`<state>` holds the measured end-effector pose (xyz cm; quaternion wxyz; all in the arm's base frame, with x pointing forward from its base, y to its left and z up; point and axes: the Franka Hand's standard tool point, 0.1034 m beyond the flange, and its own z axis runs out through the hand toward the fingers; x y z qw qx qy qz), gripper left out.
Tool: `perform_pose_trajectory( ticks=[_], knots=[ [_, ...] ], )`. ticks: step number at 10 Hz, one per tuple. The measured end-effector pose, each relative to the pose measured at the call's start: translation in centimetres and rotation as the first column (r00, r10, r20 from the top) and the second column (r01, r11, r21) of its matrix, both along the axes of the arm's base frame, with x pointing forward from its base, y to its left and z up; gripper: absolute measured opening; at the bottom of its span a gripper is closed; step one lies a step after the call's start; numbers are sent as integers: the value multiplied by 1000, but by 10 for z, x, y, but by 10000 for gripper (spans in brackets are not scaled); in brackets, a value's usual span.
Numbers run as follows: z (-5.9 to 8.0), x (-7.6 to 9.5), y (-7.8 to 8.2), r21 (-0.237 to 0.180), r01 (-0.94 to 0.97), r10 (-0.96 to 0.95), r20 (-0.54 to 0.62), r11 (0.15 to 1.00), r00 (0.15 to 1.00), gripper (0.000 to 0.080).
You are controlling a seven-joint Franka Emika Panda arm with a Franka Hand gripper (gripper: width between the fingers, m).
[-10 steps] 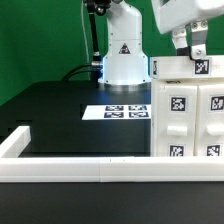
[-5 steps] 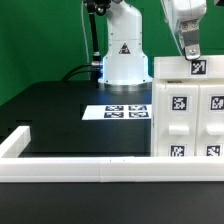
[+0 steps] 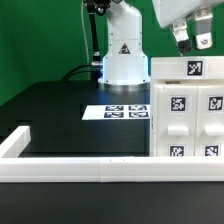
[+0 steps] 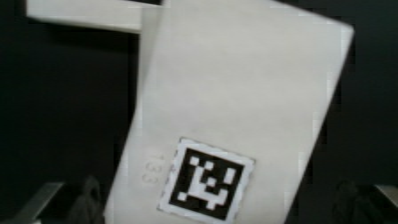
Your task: Assemble cabinet
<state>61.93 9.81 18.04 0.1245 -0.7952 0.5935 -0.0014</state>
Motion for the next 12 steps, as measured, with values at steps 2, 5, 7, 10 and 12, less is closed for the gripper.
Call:
perform_pose_trajectory(
  ticks=[2, 5, 7, 10, 12],
  knots=[
    [-2, -1, 0, -17, -95, 96, 17, 995, 995, 649],
    [1, -6, 5, -68, -432, 432, -16, 899, 902, 649],
    [8, -4, 7, -96, -686, 686, -43, 721, 727, 649],
    [10, -1, 9, -137, -879, 884, -35, 457, 466, 649],
    [9, -1, 7, -156, -935, 944, -35, 318, 327, 649]
  ],
)
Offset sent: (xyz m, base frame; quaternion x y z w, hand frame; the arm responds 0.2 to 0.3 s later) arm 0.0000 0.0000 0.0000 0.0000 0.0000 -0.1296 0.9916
